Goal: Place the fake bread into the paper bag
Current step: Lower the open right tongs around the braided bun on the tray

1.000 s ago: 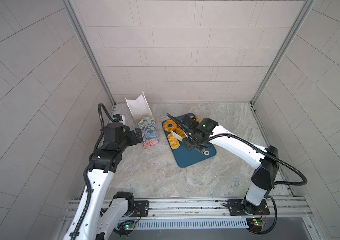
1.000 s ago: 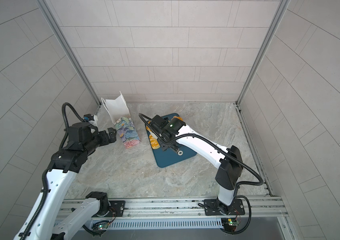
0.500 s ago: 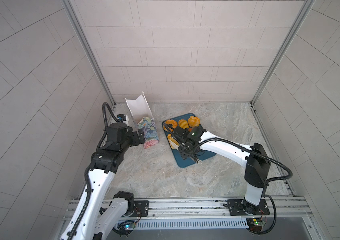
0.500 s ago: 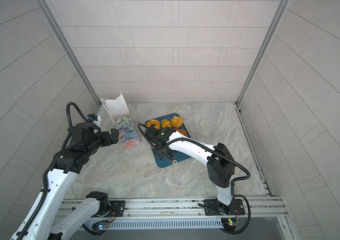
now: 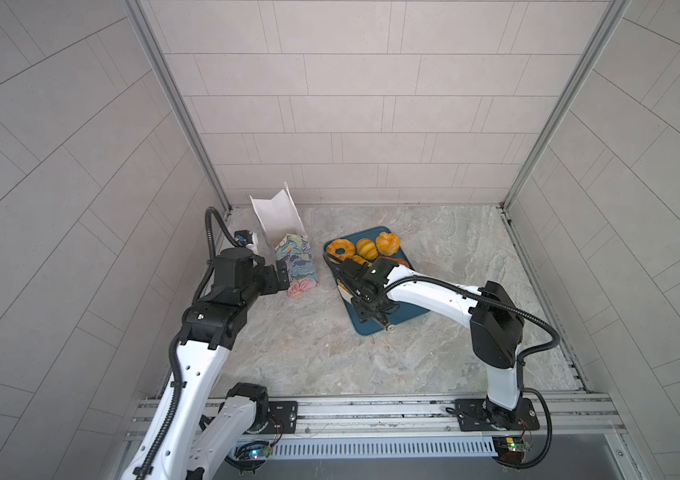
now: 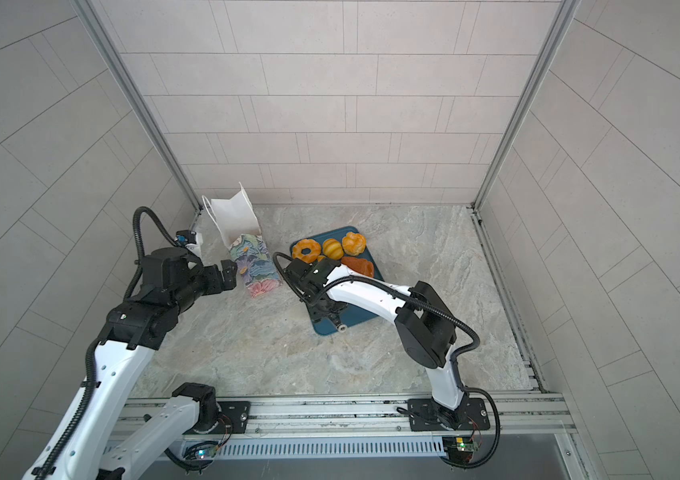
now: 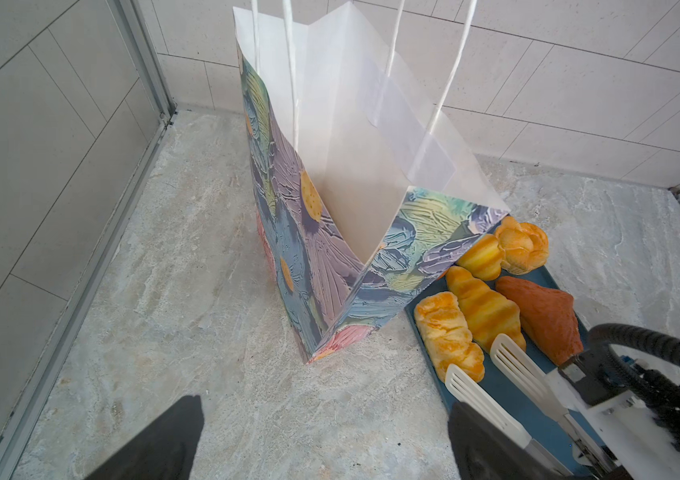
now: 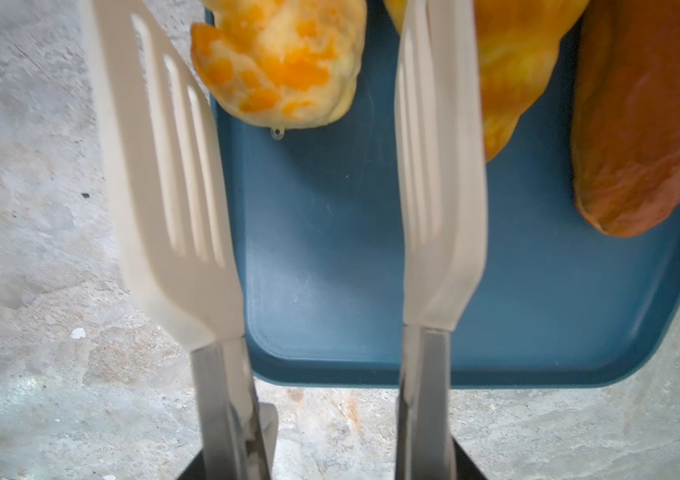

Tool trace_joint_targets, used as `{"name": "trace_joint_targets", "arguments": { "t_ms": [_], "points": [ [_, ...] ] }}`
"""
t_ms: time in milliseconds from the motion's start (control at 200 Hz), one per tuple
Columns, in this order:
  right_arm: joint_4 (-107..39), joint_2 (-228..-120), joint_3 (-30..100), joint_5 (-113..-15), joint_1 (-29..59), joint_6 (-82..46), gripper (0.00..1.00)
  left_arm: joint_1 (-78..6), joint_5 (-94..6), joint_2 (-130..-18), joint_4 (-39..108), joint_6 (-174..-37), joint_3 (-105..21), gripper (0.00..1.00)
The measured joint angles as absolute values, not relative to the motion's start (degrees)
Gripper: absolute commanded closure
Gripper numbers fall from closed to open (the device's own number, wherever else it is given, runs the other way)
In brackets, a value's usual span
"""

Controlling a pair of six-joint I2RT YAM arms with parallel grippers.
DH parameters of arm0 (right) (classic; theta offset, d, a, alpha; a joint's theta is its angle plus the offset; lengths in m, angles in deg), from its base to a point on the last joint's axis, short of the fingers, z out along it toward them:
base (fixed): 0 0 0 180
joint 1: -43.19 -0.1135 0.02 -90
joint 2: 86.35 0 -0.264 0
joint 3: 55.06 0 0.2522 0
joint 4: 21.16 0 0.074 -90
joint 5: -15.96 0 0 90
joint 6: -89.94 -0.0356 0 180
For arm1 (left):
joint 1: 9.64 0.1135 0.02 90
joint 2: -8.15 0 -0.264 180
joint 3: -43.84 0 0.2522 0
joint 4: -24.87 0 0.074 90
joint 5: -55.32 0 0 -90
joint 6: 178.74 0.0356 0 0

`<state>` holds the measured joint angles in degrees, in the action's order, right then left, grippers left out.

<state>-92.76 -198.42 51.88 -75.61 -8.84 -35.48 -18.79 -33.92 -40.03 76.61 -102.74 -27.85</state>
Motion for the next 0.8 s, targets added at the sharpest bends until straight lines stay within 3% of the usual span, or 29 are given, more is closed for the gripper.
{"name": "trace_joint_targets", "arguments": {
  "t_ms": [801],
  "points": [
    [-92.2,-203.1,54.0,-74.7,-7.8,-36.5,0.43,-18.8,-33.0,-39.3,76.7,-102.2,-27.7,0.00]
  ]
}}
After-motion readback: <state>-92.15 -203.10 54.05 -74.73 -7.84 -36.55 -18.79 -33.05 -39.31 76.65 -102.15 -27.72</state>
